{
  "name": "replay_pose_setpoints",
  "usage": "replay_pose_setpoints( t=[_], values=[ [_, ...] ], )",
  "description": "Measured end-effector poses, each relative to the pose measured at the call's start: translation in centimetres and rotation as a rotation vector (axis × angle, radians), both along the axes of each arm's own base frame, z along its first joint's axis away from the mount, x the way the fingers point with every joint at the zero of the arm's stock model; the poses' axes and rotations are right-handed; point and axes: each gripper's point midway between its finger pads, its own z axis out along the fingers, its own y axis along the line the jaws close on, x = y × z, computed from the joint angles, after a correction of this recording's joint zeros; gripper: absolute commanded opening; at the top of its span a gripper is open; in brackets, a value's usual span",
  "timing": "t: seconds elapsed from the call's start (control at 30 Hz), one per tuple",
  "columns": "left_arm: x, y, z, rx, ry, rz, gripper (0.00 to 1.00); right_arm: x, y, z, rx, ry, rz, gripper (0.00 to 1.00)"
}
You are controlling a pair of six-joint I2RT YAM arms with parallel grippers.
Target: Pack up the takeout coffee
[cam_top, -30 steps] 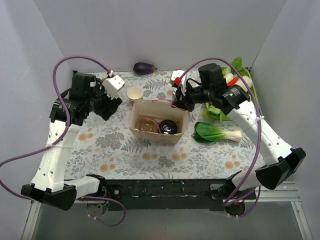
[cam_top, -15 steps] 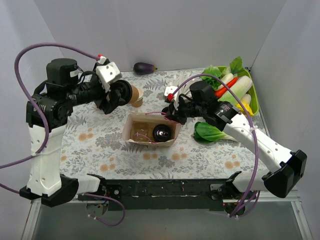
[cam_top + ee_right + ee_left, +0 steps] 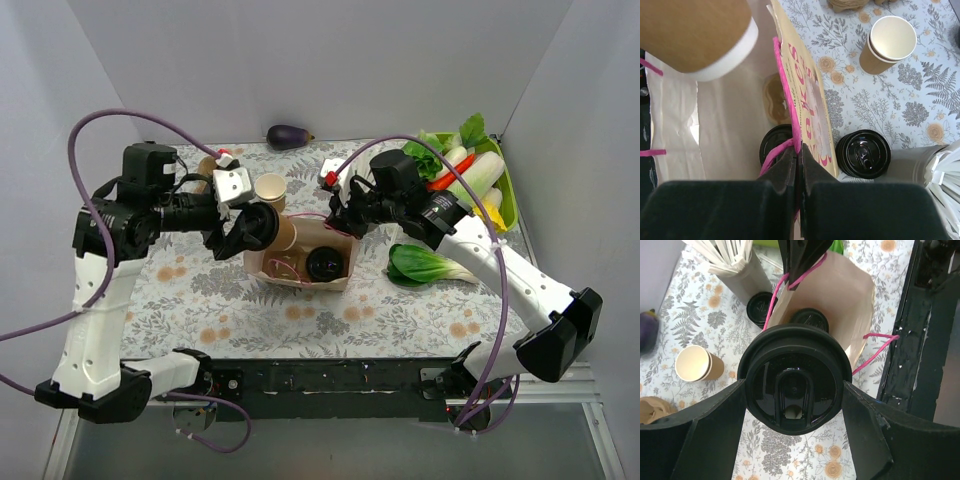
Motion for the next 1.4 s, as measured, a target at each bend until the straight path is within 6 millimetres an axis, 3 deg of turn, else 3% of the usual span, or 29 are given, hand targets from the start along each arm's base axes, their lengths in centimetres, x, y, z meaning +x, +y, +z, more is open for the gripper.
replay_pose_setpoints(
  t=[0.17,0.4,0.63,0.9,1.4],
  values=[
    [0.9,-0.8,-2.8,0.058,0.032,-0.060,0.00,0.0,0.0,-0.1,-0.008,0.008,-0.012,0.01],
    [0.1,-2.8,-7.0,0.188,0.060,-0.181,0.00,0.1,0.2,0.0,-0.017,-0.013,-0.032,0.01],
    [0.7,-2.3,-9.4,0.294,0.000,-0.171,0.00,-2.3,1.5,0.6,-0.027,-0.093,0.001,0.01],
    [-0.4,-0.2,-10.8,0.370,-0.142,-0.170,0.00,-5.5,1.4,0.5,-0.026,-0.174,0.034,0.01],
    [-0.2,0.7,-13.0,0.472,-0.313,-0.288,0.00,-3.3,2.6,0.0,-0.015,-0.174,-0.078,0.01]
  ],
)
